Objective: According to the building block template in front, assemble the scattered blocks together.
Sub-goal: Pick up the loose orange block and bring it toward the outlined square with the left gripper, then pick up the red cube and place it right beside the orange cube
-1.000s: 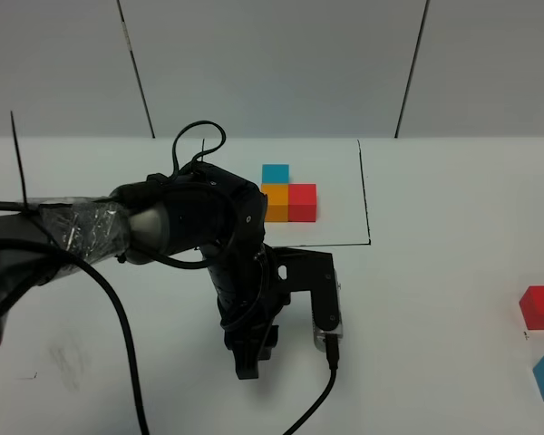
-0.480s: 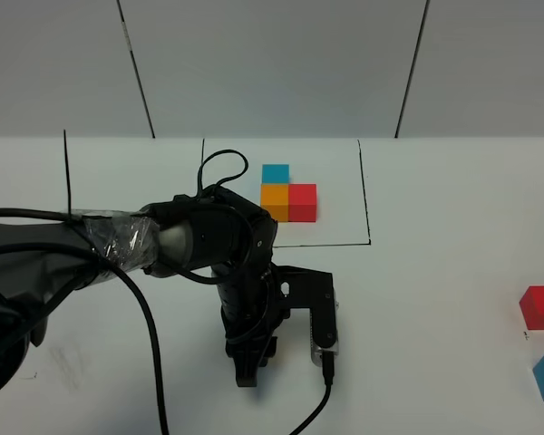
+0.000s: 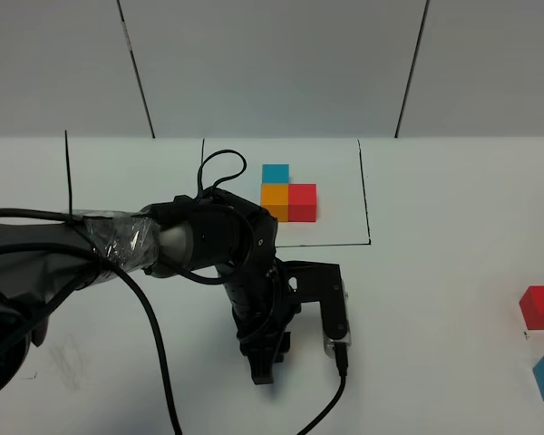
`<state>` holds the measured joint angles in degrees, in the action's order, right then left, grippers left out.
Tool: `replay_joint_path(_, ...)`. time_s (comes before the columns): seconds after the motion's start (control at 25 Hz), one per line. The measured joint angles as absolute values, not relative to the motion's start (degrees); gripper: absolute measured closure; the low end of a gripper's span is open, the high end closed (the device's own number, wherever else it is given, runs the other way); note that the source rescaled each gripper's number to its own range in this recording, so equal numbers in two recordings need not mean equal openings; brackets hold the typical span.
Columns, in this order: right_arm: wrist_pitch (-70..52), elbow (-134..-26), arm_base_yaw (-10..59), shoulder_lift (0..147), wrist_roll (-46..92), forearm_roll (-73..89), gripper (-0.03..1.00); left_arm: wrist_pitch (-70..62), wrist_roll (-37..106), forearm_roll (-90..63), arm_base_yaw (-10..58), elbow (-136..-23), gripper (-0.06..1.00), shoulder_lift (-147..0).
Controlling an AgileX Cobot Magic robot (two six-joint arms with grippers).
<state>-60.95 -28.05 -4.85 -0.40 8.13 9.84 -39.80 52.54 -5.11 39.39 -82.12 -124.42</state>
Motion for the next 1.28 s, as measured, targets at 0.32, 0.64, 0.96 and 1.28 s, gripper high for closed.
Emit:
replay_joint_path(0.32, -60.95, -28.05, -4.85, -0.4, 8.13, 9.84, 0.96, -39.8, 52.54, -5.14, 39.39, -82.12, 0.32, -124.42)
replay_joint_path(0.64, -60.95, -28.05, -4.85, -0.4, 8.13, 9.84, 0.96, -39.95, 48.91, -5.14, 39.39, -82.12, -0.06, -117.47)
replay_joint_path(0.96, -60.95, -28.05, -4.85, -0.4, 8.13, 9.84, 0.96, -41.2, 19.63, 9.3, 39.11, -82.12, 0.05, -101.98)
replay_joint_path(1.28, -60.95, -28.05, -4.85, -0.4, 8.13, 9.84, 0.96, -55.27, -14.95, 34.02, 32.13, -82.12, 0.1, -88.88)
